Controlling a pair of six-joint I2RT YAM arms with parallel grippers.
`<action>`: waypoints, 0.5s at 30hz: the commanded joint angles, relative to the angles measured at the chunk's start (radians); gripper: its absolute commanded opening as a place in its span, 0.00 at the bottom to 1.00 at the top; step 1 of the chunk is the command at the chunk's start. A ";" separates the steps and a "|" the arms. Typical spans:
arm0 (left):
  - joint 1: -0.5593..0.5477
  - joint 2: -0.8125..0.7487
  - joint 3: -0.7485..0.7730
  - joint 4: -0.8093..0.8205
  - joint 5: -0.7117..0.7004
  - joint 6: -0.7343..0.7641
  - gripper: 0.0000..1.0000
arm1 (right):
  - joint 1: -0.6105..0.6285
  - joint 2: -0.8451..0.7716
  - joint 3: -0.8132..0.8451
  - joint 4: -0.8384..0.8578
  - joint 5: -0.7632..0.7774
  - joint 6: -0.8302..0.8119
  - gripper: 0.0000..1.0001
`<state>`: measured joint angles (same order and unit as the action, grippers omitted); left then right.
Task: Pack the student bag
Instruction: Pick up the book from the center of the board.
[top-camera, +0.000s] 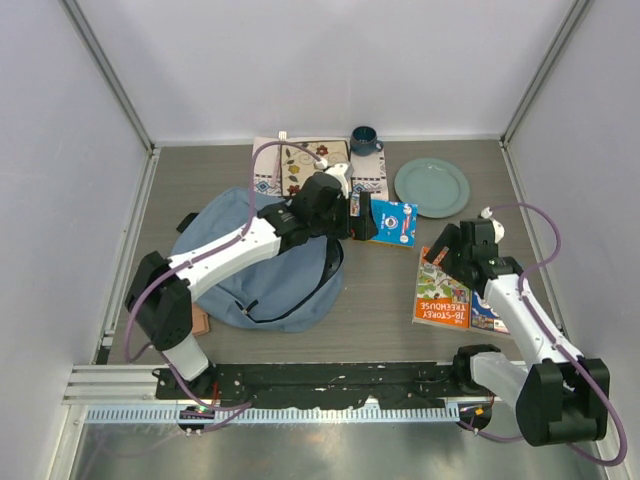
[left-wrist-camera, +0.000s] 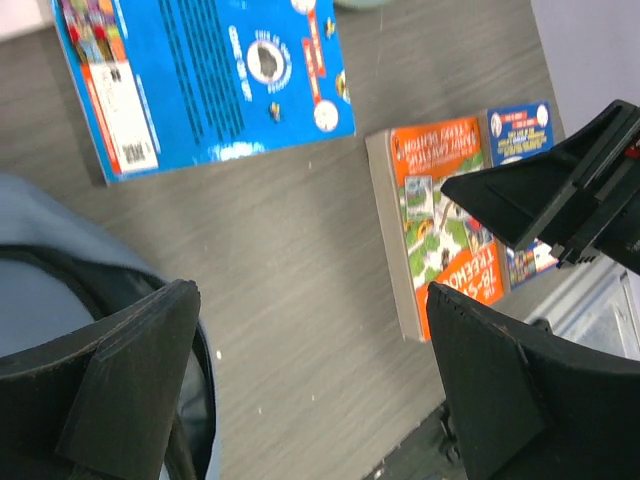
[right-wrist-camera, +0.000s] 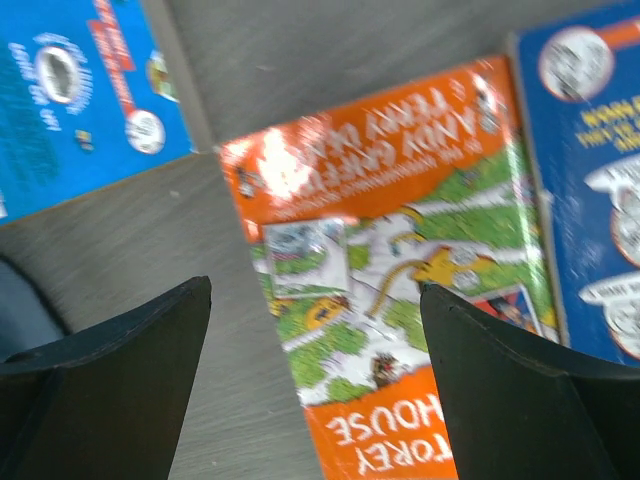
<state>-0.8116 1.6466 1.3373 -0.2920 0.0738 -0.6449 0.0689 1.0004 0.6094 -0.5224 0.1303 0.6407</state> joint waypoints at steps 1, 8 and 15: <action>0.028 0.089 0.158 0.013 -0.108 0.053 1.00 | -0.003 0.076 0.113 0.208 -0.130 -0.081 0.90; 0.153 0.300 0.359 -0.035 -0.029 0.057 1.00 | -0.004 0.339 0.254 0.303 -0.190 -0.047 0.88; 0.189 0.441 0.442 -0.044 0.029 0.053 1.00 | -0.006 0.509 0.291 0.456 -0.241 -0.004 0.82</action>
<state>-0.6189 2.0293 1.7061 -0.3214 0.0467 -0.6048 0.0677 1.4567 0.8497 -0.1894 -0.0711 0.6117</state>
